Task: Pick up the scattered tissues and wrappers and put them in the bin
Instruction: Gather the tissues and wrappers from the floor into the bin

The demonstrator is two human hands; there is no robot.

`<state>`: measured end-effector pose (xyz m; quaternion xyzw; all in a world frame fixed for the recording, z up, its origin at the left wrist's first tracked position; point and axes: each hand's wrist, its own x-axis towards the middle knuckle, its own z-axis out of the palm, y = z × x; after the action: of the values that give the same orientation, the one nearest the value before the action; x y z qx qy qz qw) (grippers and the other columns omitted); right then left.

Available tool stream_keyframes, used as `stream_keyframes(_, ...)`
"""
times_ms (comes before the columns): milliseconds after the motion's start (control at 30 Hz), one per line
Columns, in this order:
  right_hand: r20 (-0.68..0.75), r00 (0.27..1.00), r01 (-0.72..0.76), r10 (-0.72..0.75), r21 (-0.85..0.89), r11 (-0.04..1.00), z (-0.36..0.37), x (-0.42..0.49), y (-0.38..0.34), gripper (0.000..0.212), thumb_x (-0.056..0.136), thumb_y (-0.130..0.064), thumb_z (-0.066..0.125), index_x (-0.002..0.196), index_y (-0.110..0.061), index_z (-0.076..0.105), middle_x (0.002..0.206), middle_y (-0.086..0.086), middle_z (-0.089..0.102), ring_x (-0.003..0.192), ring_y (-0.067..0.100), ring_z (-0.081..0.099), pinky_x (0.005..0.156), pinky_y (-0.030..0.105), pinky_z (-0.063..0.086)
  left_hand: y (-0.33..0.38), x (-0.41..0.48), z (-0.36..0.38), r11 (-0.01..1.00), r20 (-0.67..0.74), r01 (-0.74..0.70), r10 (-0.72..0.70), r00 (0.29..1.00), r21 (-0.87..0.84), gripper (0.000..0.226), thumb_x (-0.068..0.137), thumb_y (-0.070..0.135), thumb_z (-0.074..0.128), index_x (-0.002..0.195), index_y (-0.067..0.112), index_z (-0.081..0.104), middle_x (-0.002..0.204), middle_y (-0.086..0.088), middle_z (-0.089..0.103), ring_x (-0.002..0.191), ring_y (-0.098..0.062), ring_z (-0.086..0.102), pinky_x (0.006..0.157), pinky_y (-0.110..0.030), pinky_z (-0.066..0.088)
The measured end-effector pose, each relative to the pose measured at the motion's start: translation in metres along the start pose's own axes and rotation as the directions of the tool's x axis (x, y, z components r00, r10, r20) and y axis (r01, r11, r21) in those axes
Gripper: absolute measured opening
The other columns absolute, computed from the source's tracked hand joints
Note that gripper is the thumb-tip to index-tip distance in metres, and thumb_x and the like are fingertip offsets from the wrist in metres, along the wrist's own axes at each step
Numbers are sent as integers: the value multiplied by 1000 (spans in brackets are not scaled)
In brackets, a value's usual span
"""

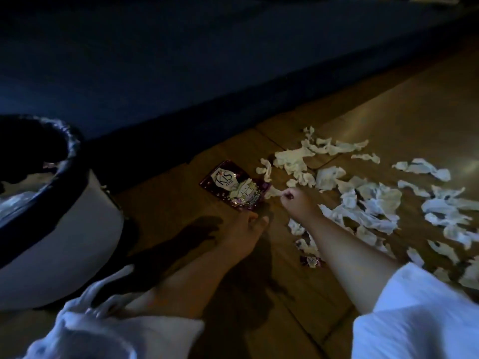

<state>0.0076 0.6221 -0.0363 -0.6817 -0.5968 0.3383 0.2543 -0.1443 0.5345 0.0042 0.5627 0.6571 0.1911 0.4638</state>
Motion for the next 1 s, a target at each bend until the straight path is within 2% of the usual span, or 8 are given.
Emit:
stream_keyframes(133,43,999,18,-9,-212,977,22,4,36,27,90,-16,50,114,-8,58,130,15,49,118,29,47,94,34,38,5,26,2,985,-19,141,-139,990,97,36,95,37,45,124,17,51,120,-10,59,110,-26,58,94,-35,50)
stream_keyframes(267,135,975,-117,175,-354,928,28,-8,80,43,93,-37,46,134,-28,43,153,4,22,141,32,16,112,55,15,5,26,-7,916,-28,47,-39,999,398,35,98,22,42,128,4,49,132,-12,52,121,-26,49,96,-24,37)
stream_keyframes(367,186,982,50,19,-363,930,19,-16,110,32,95,-29,44,126,-24,53,143,1,40,132,26,36,107,43,31,-10,37,-4,882,-15,29,-24,1000,470,43,99,22,40,139,8,34,145,-11,36,132,-23,38,103,-26,33)
stream_keyframes(467,250,956,228,-154,-297,927,-6,-21,116,22,96,-21,46,103,-14,66,106,4,63,97,16,59,80,25,40,-33,65,-4,880,-40,-4,26,999,476,64,94,26,51,147,19,18,156,-6,14,142,-25,21,111,-38,28)
stream_keyframes(633,30,996,84,-89,159,984,-54,-35,115,19,91,-20,56,107,-20,66,99,-6,62,91,7,60,75,16,46,-47,122,-3,722,52,-40,5,999,690,73,95,44,39,149,23,-5,158,-3,-8,146,-26,-3,116,-52,3)
stream_keyframes(767,72,987,148,-142,-89,985,-57,-54,133,54,89,-59,37,116,-21,63,117,-5,60,106,8,58,80,2,36,-54,119,15,714,95,-18,-68,993,700,73,95,45,40,149,25,-4,158,-11,4,144,-33,8,116,-50,4)
stream_keyframes(900,307,952,135,-14,-374,917,-32,-65,146,61,86,-64,37,140,-37,33,158,2,10,145,27,7,116,49,16,-71,91,23,658,-51,-94,198,979,747,41,93,34,47,130,14,46,132,-11,51,123,-29,46,106,-41,31)
stream_keyframes(1000,380,925,228,-10,-534,815,-18,-76,145,72,84,-62,39,146,-32,18,158,-1,-3,145,28,-4,118,50,8,-90,77,25,739,-192,-65,258,947,671,28,90,35,53,109,16,59,117,-7,59,110,-25,52,96,-39,41)
